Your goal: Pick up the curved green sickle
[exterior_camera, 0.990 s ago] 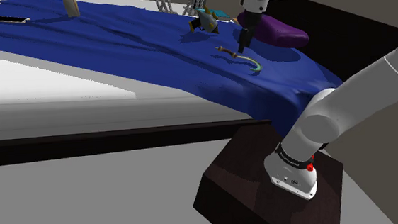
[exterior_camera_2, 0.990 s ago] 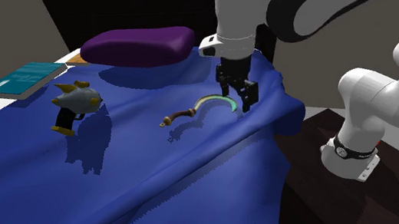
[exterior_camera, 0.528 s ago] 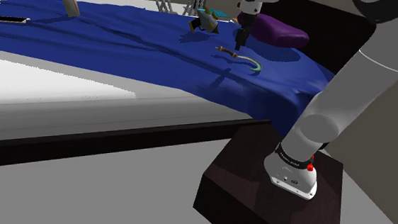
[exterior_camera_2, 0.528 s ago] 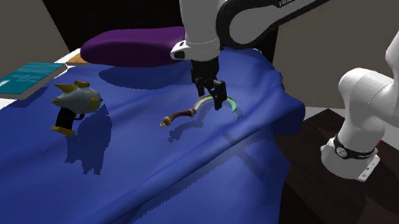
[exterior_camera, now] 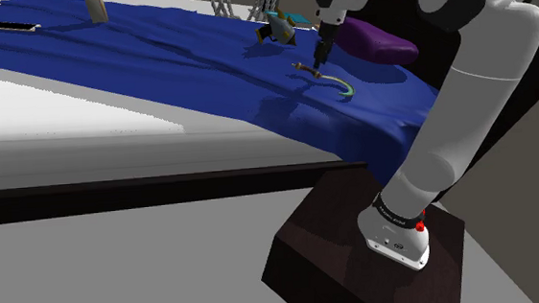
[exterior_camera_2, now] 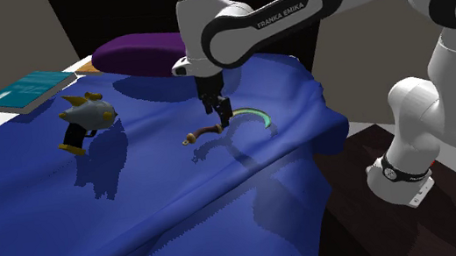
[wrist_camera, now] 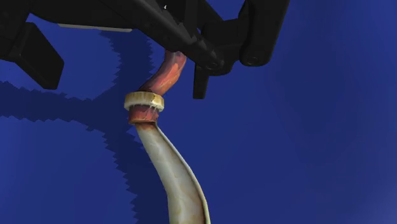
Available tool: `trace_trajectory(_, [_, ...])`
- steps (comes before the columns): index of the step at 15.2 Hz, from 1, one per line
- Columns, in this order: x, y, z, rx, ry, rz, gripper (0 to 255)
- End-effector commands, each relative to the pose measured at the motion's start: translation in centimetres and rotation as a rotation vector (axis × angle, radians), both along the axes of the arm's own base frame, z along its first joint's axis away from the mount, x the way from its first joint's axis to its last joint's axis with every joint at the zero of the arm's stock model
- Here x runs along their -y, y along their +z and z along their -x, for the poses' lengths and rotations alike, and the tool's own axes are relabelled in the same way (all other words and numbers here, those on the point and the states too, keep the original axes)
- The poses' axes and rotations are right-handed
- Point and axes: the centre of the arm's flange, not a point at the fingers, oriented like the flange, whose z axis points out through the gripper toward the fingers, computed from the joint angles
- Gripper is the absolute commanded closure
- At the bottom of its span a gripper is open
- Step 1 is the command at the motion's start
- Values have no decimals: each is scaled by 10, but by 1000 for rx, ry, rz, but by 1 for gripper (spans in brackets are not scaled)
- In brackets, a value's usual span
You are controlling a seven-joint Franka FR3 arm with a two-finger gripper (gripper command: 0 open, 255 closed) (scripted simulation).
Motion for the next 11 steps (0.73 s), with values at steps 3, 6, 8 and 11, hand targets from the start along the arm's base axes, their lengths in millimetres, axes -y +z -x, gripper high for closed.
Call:
trace_trajectory(3, [3,-20,-3,1,1,-1,0])
trace_trajectory(6, [3,-34,-3,1,1,-1,0])
trace_trajectory(8, [3,-34,-2,1,1,-1,255])
trace_trajectory(11, [3,-34,-2,1,1,-1,255])
